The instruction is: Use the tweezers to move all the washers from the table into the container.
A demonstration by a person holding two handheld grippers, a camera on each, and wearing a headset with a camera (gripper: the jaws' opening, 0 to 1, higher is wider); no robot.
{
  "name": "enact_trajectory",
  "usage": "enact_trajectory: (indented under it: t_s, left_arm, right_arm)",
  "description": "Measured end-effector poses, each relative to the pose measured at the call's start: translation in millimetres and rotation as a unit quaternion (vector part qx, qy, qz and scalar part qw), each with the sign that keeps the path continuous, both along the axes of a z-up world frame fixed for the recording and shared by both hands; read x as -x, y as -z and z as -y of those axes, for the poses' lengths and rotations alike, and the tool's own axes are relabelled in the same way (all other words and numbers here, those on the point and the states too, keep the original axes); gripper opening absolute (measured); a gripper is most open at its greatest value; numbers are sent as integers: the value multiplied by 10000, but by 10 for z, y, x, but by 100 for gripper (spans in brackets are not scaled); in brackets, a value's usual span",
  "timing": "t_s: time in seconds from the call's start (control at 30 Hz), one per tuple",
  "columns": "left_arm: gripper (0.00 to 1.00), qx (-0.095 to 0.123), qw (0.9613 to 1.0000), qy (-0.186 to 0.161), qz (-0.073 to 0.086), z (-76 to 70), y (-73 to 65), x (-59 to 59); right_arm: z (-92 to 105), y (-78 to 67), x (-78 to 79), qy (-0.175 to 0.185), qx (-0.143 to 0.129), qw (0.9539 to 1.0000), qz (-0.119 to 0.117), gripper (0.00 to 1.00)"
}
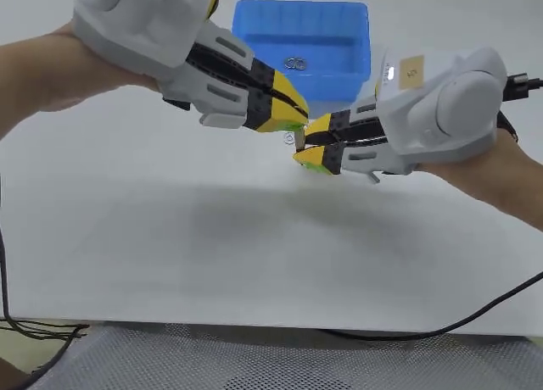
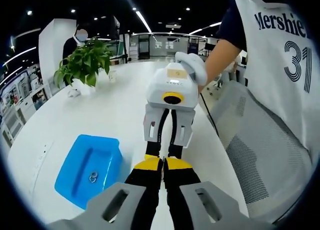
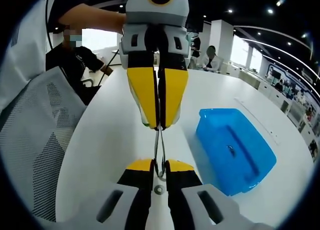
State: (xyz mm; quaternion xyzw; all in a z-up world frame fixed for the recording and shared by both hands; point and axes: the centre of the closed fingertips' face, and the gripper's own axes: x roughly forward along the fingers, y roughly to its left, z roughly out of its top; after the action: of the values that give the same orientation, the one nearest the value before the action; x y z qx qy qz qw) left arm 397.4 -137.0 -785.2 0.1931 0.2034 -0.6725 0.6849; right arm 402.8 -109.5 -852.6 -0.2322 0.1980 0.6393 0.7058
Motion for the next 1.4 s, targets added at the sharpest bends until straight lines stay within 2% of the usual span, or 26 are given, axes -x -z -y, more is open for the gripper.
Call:
enact_trajectory:
  t_s: [0.2,0.43,0.6,0.9,0.97,1.23,1.3,1.4]
  left_arm:
    - [5,-50,10000,44,-15,9,-9,20]
    - [5,-20,10000,44,-14,-28,-126,24]
    - [5,28,10000,17,84,-60,-274,-2]
    - [5,1,9993,86,369,-93,-537,-60]
    - [5,-2,9990,104,435,-97,-584,-86]
    - [5,20,9977,156,658,-86,-539,-187]
    - [5,38,9975,170,679,-138,-734,-334]
    - [5,47,9972,186,721,-141,-771,-423]
  right_arm:
    - [3,-7,25,-46,39,10000,10,10]
    - [-17,-115,43,-105,-15,9999,28,10]
    - [-47,-262,3,-159,-53,9997,171,9]
    - [-92,-533,-88,-167,-128,9988,453,9]
    - [-96,-592,-118,-169,-142,9984,522,9]
    - [-107,-777,-295,-126,-172,9971,732,9]
    - [-109,-808,-353,-133,-140,9966,802,9]
    - [-104,-832,-436,-125,-122,9962,851,9]
